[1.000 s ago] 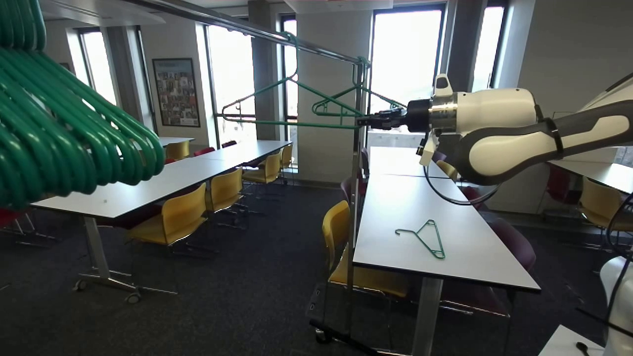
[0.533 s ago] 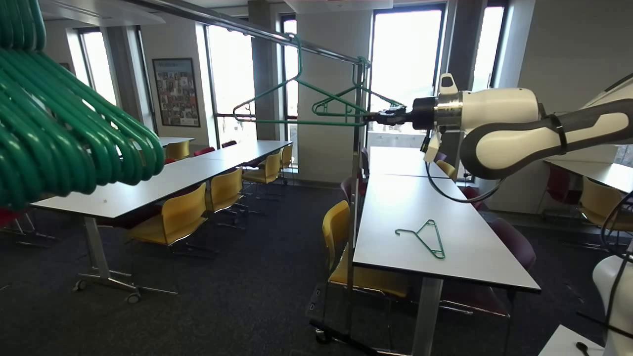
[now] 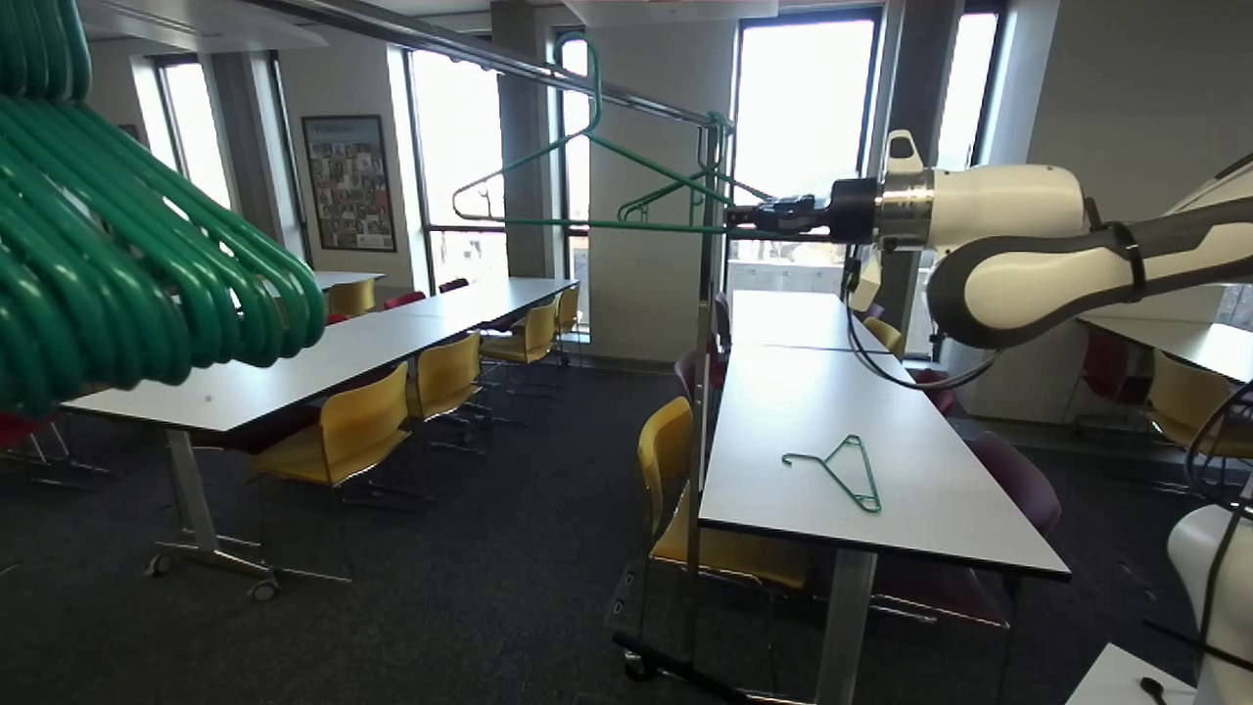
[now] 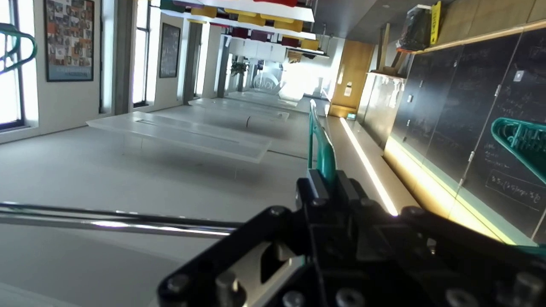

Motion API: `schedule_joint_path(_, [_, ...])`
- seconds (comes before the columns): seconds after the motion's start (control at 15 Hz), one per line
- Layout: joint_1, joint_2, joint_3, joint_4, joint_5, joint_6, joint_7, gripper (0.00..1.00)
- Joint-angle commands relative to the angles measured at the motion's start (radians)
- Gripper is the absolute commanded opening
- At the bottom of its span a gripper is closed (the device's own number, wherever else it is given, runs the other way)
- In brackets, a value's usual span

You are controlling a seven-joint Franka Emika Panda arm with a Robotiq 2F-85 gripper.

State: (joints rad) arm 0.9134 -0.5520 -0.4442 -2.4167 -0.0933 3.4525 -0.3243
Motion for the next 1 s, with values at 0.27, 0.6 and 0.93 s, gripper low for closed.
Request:
schedule_joint_path(0.27, [-0.059, -0.157, 0.010, -0.066, -0.071, 0.002, -0.064, 0.02])
schedule_joint_path(0.6, [-0.271, -0.226, 0.050, -0.233, -0.191, -0.034, -0.022, 0.02])
schedule_joint_path(0.93, [-0.428, -0.330, 0.076, -0.384, -0.268, -0.124, -0.035, 0.02])
